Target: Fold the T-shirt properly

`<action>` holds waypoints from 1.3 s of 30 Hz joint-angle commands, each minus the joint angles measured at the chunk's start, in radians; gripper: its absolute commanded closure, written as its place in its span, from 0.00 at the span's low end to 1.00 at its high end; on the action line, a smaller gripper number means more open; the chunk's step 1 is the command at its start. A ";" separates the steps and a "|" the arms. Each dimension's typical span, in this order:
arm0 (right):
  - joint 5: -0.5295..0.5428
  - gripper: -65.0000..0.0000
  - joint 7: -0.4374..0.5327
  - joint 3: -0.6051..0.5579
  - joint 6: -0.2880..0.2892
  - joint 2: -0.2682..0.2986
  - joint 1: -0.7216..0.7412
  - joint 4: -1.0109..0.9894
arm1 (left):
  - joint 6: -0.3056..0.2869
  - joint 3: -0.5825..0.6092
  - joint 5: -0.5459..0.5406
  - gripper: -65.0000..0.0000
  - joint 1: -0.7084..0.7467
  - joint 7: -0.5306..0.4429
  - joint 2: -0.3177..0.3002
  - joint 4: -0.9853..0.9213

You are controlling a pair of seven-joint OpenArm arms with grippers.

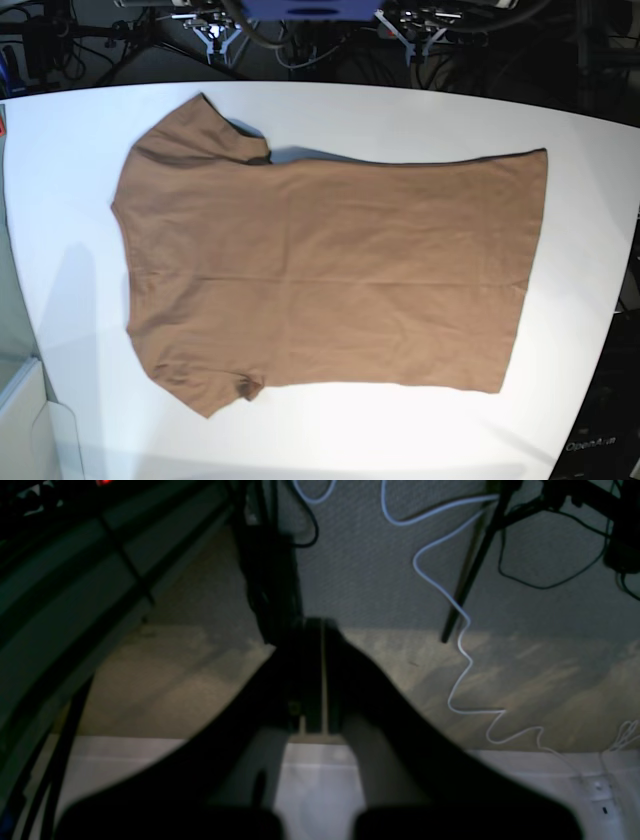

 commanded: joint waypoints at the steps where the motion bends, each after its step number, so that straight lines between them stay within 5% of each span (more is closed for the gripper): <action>1: 0.004 0.99 -0.002 0.000 0.002 0.003 0.006 0.001 | 0.006 0.002 0.002 0.98 -0.002 0.005 0.002 0.002; 22: 0.004 1.00 0.006 0.001 -0.001 0.003 0.004 0.001 | 0.006 0.002 0.006 0.98 0.001 0.002 0.001 0.002; 28: 0.004 1.00 0.228 0.001 -0.003 0.003 -0.059 0.001 | 0.006 -0.002 -0.002 0.98 0.021 -0.108 -0.006 0.002; 35: -0.001 1.00 0.549 -0.003 -0.003 0.003 -0.166 0.001 | 0.003 0.005 0.007 0.98 0.112 -0.477 -0.033 0.002; 39: -0.001 1.00 0.639 -0.003 -0.003 0.003 -0.203 0.001 | 0.003 0.002 0.004 0.98 0.126 -0.582 -0.038 -0.007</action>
